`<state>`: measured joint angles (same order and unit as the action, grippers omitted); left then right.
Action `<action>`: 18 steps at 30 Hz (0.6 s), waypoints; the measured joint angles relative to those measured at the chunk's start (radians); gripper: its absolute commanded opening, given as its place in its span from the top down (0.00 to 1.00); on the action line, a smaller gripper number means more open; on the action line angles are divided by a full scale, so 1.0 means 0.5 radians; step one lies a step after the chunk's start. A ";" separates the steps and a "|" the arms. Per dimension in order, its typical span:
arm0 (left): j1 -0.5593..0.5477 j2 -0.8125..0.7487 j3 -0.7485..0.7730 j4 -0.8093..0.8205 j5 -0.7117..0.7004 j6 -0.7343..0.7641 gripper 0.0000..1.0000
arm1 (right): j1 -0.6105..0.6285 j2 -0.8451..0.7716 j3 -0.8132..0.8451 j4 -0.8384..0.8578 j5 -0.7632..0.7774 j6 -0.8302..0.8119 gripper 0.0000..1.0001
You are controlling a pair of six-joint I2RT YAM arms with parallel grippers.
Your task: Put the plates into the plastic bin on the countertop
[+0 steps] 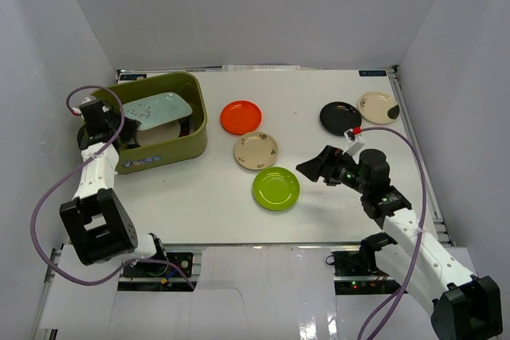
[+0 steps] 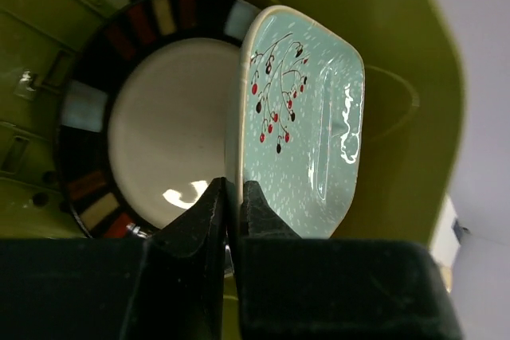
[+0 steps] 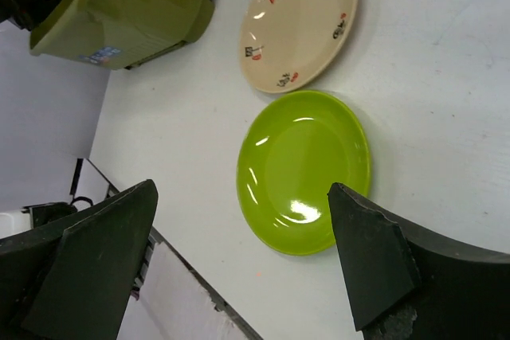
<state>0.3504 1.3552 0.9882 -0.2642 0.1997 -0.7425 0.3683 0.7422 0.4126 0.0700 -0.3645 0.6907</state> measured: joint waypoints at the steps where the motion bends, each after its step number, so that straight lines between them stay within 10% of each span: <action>1: 0.001 0.039 0.000 -0.001 -0.021 0.012 1.00 | 0.000 0.025 -0.022 0.000 0.012 -0.014 0.06; 5: 0.012 0.182 0.005 0.006 -0.047 0.033 0.94 | 0.000 0.111 -0.092 -0.001 0.066 -0.062 0.06; 13: 0.012 0.214 0.019 0.059 -0.027 0.047 0.04 | 0.011 0.328 -0.259 0.061 0.095 -0.094 0.10; 18: 0.012 0.189 0.017 0.058 -0.015 0.031 0.02 | 0.061 0.432 -0.404 0.169 0.092 -0.070 0.16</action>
<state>0.3565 1.4498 0.9966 -0.2352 0.1921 -0.7273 0.3988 0.9581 0.2108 0.1547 -0.3183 0.6556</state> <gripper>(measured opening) 0.976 0.871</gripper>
